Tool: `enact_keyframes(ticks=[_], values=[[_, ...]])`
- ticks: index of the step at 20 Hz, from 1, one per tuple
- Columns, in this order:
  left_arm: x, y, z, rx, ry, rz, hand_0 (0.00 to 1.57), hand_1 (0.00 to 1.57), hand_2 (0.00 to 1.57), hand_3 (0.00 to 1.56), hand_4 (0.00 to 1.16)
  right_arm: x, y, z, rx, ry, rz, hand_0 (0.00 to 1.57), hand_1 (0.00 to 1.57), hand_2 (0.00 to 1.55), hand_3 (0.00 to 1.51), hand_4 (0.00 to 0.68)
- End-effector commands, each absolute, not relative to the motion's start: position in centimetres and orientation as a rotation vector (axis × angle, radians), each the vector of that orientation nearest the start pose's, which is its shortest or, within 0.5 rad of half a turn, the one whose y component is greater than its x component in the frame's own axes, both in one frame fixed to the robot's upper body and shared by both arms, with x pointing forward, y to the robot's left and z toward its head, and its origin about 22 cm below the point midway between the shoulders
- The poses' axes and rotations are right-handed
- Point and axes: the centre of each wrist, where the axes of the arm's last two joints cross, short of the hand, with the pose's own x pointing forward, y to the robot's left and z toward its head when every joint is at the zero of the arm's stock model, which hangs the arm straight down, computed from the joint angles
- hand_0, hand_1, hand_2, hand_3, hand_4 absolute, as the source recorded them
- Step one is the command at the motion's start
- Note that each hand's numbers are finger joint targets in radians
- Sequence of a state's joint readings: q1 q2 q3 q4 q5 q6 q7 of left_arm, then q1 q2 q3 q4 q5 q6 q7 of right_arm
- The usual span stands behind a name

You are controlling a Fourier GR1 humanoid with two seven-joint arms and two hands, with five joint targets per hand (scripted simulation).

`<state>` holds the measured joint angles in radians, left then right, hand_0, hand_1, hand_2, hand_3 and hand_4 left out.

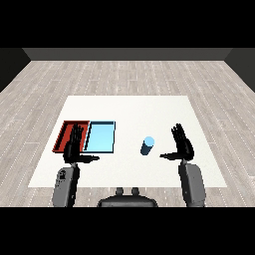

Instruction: Pick the blue can and put it in the blue box

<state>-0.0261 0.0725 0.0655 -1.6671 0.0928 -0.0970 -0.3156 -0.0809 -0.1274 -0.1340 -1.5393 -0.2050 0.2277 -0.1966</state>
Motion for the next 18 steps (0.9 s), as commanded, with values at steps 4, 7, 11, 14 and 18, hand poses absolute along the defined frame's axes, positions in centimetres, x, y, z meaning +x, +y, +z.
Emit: enact_keyframes(ticks=[4, 7, 11, 14, 18], values=[[25.1, 24.7, 1.6, -0.053, -2.026, -0.017, 0.0, 0.0, 0.0, 0.0, 0.0, 25.2, -29.4, 2.5, 0.203, -1.835, 0.017, 0.0, 0.0, 0.0, 0.0, 0.0], [25.8, 25.4, 3.0, -0.042, -2.036, -0.002, 0.0, 0.0, 0.0, 0.0, 0.0, 25.7, -28.2, 2.1, 0.201, -1.834, 0.016, 0.0, 0.0, 0.0, 0.0, 0.0], [23.5, 26.1, 1.2, -0.054, -2.038, 0.011, 0.0, 0.0, 0.0, 0.0, 0.0, 25.1, -26.0, 1.1, 0.248, -1.829, -0.011, 0.0, 0.0, 0.0, 0.0, 0.0], [24.2, 24.5, 3.7, -0.085, -2.066, 0.003, 0.0, 0.0, 0.0, 0.0, 0.0, 26.8, -25.9, 2.8, 0.244, -1.816, 0.001, 0.0, 0.0, 0.0, 0.0, 0.0], [25.5, 26.9, 3.0, -0.07, -2.058, 0.021, 0.0, 0.0, 0.0, 0.0, 0.0, 27.1, -23.1, 1.7, 0.28, -1.782, -0.013, 0.0, 0.0, 0.0, 0.0, 0.0]])
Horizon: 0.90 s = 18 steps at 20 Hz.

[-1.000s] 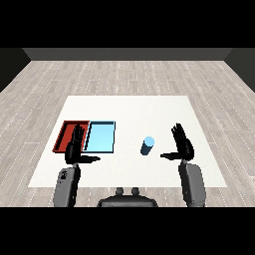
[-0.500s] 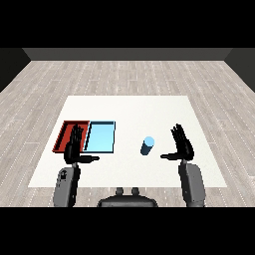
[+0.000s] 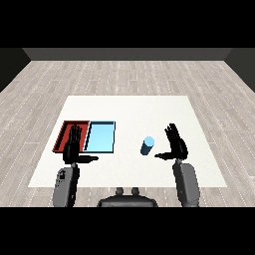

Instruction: Pick the blue can and put it in the blue box

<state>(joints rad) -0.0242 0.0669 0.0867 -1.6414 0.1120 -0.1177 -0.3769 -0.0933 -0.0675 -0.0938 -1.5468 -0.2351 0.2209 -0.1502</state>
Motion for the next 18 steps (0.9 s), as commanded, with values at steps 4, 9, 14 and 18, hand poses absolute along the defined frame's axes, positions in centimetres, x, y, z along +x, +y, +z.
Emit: enact_keyframes(ticks=[4, 9, 14, 18], values=[[25.4, 27.3, 2.2, -0.073, -2.06, 0.035, 0.0, 0.0, 0.0, 0.0, 0.0, 27.5, -22.5, 0.6, 0.298, -1.763, -0.082, 0.0, 0.0, 0.0, 0.0, 0.0], [23.3, 25.6, 3.3, -0.09, -2.047, 0.009, 0.0, 0.0, 0.0, 0.0, 0.0, 28.4, -23.0, -2.4, 0.326, -1.737, -0.146, 0.0, 0.0, 0.0, 0.0, 0.0], [24.4, 28.2, 3.0, -0.078, -2.045, 0.034, 0.0, 0.0, 0.0, 0.0, 0.0, 26.8, -23.2, -3.7, 0.337, -1.723, -0.171, 0.0, 0.0, 0.0, 0.0, 0.0], [25.5, 26.2, 4.1, -0.091, -2.036, 0.043, 0.0, 0.0, 0.0, 0.0, 0.0, 27.4, -22.6, -2.7, 0.336, -1.712, -0.168, 0.0, 0.0, 0.0, 0.0, 0.0]])
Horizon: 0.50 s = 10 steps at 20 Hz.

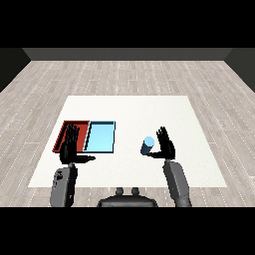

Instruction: Pick the blue can and put it in the blue box

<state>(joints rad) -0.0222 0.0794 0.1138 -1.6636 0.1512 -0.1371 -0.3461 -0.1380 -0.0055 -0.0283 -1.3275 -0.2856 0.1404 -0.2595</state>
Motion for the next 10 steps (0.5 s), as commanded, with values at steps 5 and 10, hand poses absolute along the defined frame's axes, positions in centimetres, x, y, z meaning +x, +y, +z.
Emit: enact_keyframes(ticks=[5, 10], values=[[23.6, 26.6, 3.2, -0.056, -2.044, 0.027, 0.0, 0.0, 0.0, 0.0, 0.0, 28.5, -21.1, -5.1, 0.361, -1.674, -0.161, 0.0, 0.0, 0.0, 0.0, 0.0], [23.8, 26.8, 3.1, -0.087, -2.049, 0.037, 0.0, 0.0, 0.0, 0.0, 0.0, 28.7, -18.8, -7.1, 0.364, -1.673, -0.155, 0.0, 0.0, 0.0, 0.0, 0.0]])
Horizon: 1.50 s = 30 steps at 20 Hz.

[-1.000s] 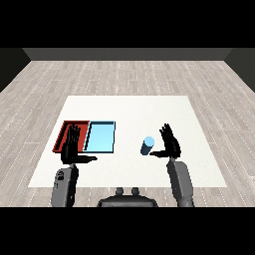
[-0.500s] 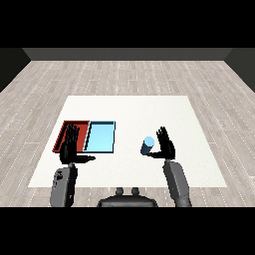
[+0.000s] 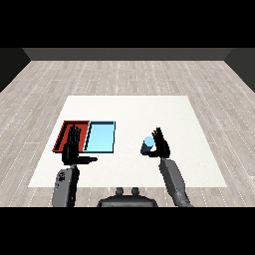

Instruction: Pick the blue can and put it in the blue box

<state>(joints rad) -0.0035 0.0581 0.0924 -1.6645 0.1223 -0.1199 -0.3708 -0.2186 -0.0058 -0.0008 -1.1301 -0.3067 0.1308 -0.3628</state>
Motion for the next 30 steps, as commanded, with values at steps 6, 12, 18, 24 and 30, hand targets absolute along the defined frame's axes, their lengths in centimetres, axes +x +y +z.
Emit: enact_keyframes(ticks=[6, 12, 18, 24, 30], values=[[23.3, 27.2, 1.8, -0.098, -2.049, 0.053, 0.0, 0.0, 0.0, 0.0, 0.0, 30.1, -20.4, -4.7, 0.372, -1.645, -0.156, 0.0, 0.0, 0.0, 0.0, 0.0], [23.7, 28.0, 3.4, -0.094, -2.055, 0.056, 0.0, 0.0, 0.0, 0.0, 0.0, 29.5, -19.7, -8.0, 0.363, -1.612, -0.123, 0.0, 0.0, 0.0, 0.0, 0.0], [24.8, 28.7, 2.7, -0.085, -2.031, 0.028, 0.0, 0.0, 0.0, 0.0, 0.0, 30.9, -20.0, -5.3, 0.387, -1.588, -0.124, 0.0, 0.0, 0.0, 0.0, 0.0], [23.8, 26.7, 3.9, -0.085, -2.043, 0.033, 0.0, 0.0, 0.0, 0.0, 0.0, 32.4, -17.0, -6.2, 0.099, -1.586, -0.189, 1.49, 1.49, 1.51, 1.48, 0.6], [25.0, 27.3, 3.4, -0.07, -2.045, 0.056, 0.0, 0.0, 0.0, 0.0, 0.0, 32.1, -16.8, -6.6, -0.021, -1.577, -0.097, 1.49, 1.49, 1.47, 1.43, 0.616]])
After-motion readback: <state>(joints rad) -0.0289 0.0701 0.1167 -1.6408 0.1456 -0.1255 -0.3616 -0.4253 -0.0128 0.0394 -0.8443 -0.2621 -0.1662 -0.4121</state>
